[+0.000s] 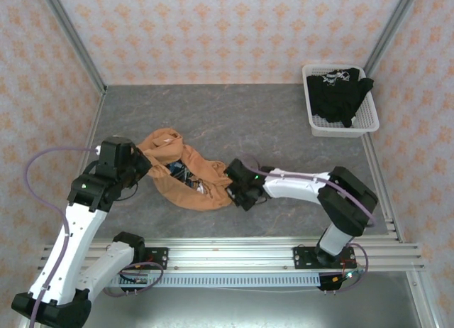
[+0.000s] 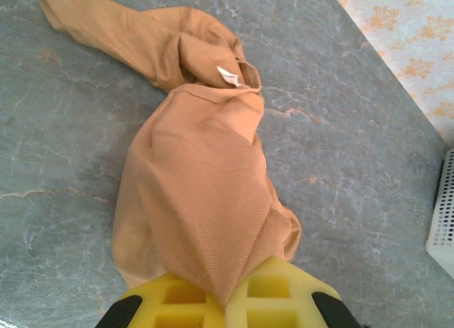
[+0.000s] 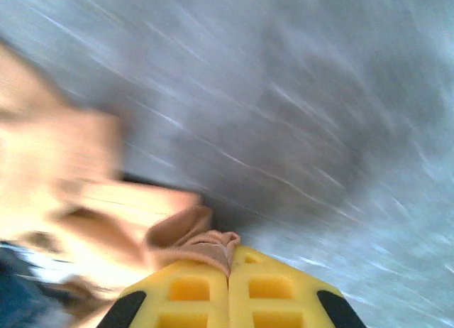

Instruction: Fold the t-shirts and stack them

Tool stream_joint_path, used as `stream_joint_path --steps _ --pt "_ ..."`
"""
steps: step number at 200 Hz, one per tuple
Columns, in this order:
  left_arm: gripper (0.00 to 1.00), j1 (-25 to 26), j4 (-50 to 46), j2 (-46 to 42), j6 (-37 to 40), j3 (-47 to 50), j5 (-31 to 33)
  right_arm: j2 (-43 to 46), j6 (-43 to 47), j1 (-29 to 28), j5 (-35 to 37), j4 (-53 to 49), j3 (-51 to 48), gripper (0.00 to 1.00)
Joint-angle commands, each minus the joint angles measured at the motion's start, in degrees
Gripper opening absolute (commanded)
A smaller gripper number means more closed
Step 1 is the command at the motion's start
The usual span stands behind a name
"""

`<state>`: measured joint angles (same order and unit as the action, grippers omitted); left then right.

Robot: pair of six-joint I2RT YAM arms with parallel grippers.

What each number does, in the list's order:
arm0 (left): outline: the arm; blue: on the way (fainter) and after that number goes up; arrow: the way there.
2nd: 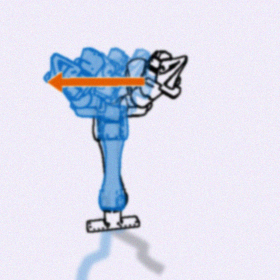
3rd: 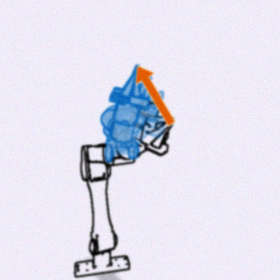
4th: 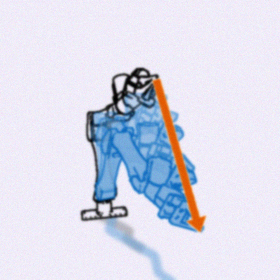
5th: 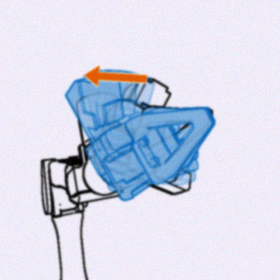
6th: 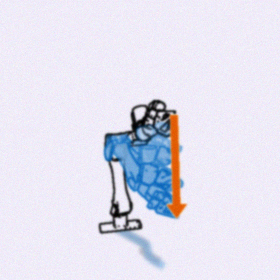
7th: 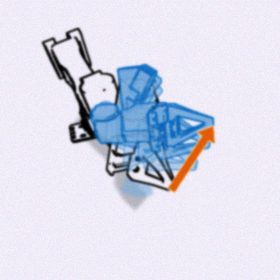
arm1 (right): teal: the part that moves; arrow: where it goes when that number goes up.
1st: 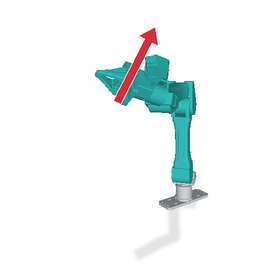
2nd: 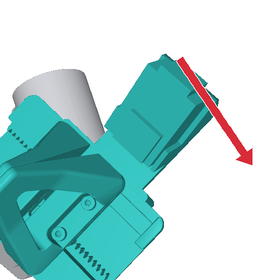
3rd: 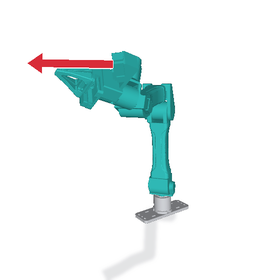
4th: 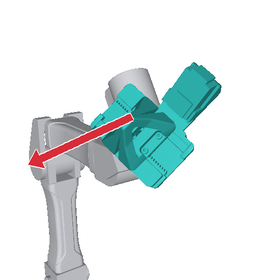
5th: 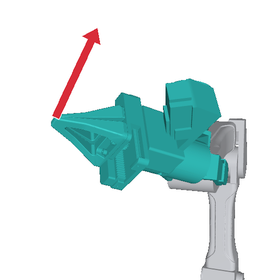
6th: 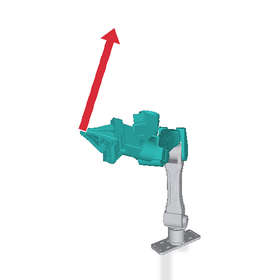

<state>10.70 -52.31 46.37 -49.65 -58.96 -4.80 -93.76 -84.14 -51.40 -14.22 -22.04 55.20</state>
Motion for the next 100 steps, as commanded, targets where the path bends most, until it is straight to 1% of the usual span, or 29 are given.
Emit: stream_joint_path --steps 1,23,55,79,100 --pt "0.00 -1.48 1.78 1.51 1.34 -5.54 -0.25 8.48 13.21 4.00 13.71 -6.39 8.95 0.00" --pt "0.00 -3.59 4.46 5.14 1.14 -11.35 -1.53 13.58 22.93 8.04 17.47 -11.95 17.09 0.00" --pt "0.00 -7.25 8.61 9.87 -0.11 -20.86 -4.46 17.95 35.51 13.14 17.91 -15.08 28.13 0.00" --pt "0.00 -8.06 10.75 11.10 -1.34 -27.72 -4.27 20.82 43.39 14.53 18.38 -16.19 35.15 0.00" --pt "0.00 -8.06 11.90 10.26 -1.85 -31.95 -4.26 24.43 47.93 14.66 19.79 -16.77 38.59 0.00"
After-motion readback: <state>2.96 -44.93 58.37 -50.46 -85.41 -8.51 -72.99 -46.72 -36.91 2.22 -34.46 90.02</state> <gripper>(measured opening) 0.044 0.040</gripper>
